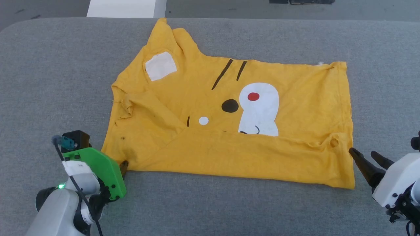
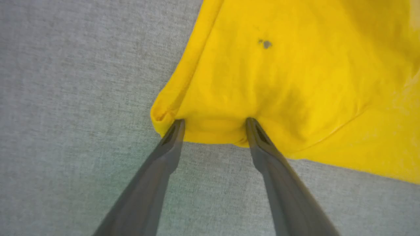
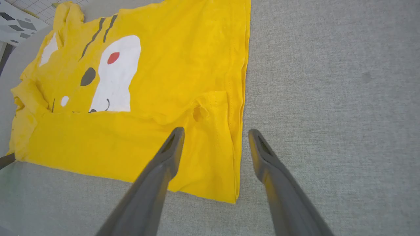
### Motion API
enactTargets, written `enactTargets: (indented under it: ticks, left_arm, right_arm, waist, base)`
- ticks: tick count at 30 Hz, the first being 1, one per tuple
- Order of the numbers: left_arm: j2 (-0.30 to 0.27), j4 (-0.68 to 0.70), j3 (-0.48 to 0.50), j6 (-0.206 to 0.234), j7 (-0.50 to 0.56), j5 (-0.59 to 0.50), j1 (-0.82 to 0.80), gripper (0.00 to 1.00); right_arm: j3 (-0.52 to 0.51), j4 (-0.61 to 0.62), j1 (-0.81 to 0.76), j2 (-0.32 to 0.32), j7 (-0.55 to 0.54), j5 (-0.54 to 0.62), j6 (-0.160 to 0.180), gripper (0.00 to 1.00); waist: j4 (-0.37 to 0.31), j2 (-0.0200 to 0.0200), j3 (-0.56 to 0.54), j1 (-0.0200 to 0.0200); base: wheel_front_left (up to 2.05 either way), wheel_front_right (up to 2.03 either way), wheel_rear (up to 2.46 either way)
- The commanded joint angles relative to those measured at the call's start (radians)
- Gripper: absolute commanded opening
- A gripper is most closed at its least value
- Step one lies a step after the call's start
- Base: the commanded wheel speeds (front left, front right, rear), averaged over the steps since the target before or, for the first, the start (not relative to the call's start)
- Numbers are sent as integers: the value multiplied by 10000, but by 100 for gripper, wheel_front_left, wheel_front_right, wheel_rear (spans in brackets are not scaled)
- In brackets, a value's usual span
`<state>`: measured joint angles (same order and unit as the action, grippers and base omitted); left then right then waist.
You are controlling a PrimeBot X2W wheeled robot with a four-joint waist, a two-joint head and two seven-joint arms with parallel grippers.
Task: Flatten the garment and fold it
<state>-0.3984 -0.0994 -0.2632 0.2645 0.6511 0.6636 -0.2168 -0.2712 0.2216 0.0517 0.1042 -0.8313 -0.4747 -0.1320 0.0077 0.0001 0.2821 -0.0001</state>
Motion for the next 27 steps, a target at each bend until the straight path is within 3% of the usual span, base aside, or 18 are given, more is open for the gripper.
enactTargets:
  ticks: [1,7,15,27]
  left_arm:
    - [304,-399,-155,-136,48,232,185,0]
    - [339,-399,199,-300,-763,345,228,0]
    - [261,306,575,-66,-1392,273,446,0]
    - [384,895,349,117,-1360,176,388,0]
  right_arm:
    - [18,32,99,14,22,22,13,100]
    - [51,251,-140,266,-70,358,13,100]
    - [603,459,-578,484,-916,1720,13,100]
    - [1659,-1192,178,576,-703,2991,13,100]
  waist:
    - [-27,-1,1,1]
    - [43,-1,-159,1]
    - [116,-1,-101,1]
    - [441,-1,559,1]
  base:
    - [0,0,0]
    - [0,0,0]
    - [0,0,0]
    - [0,0,0]
